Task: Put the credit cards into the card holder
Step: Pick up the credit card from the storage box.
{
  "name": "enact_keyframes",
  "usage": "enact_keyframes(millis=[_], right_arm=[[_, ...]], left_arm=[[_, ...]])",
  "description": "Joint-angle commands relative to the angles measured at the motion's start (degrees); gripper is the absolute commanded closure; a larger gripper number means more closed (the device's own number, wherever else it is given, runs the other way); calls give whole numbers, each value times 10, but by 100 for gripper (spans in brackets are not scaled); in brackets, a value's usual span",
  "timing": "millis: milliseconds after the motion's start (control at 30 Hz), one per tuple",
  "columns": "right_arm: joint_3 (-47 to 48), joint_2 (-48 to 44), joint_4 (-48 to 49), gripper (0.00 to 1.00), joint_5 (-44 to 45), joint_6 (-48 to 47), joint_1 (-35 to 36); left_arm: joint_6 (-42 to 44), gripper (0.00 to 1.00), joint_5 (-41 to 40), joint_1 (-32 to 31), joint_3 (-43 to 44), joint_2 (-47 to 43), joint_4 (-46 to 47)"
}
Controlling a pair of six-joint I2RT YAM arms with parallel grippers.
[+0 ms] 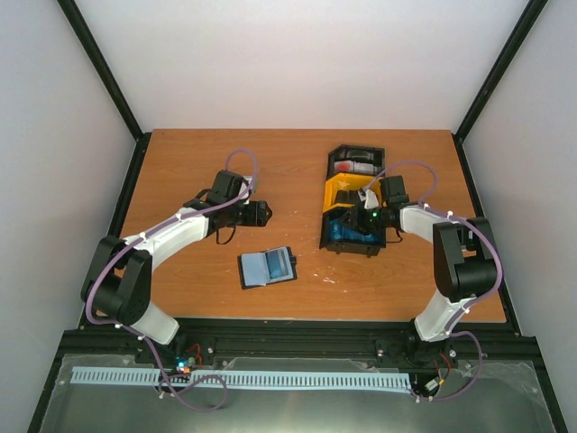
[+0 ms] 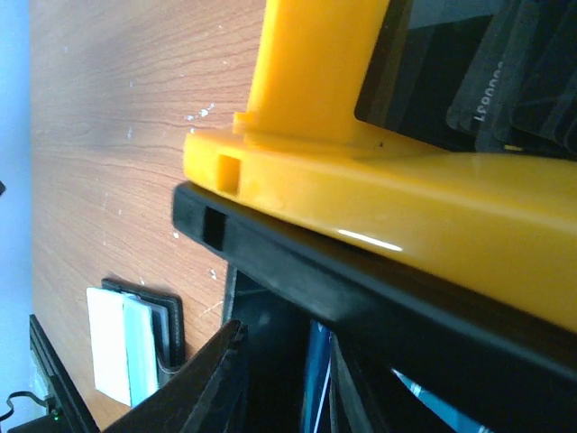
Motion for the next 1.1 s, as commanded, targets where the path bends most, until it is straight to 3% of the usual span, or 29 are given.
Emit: enact_keyframes(millis=[0, 667, 1067], right_arm=[[-6, -14, 36, 74, -24, 14, 8], [12, 32, 92, 73, -44, 38, 38], [63, 34, -30, 70, 96, -3, 75]], left_arm=[[5, 27, -7, 4, 0, -8, 7], [9, 27, -9, 4, 6, -7, 6], [7, 27, -9, 4, -1, -11, 8]])
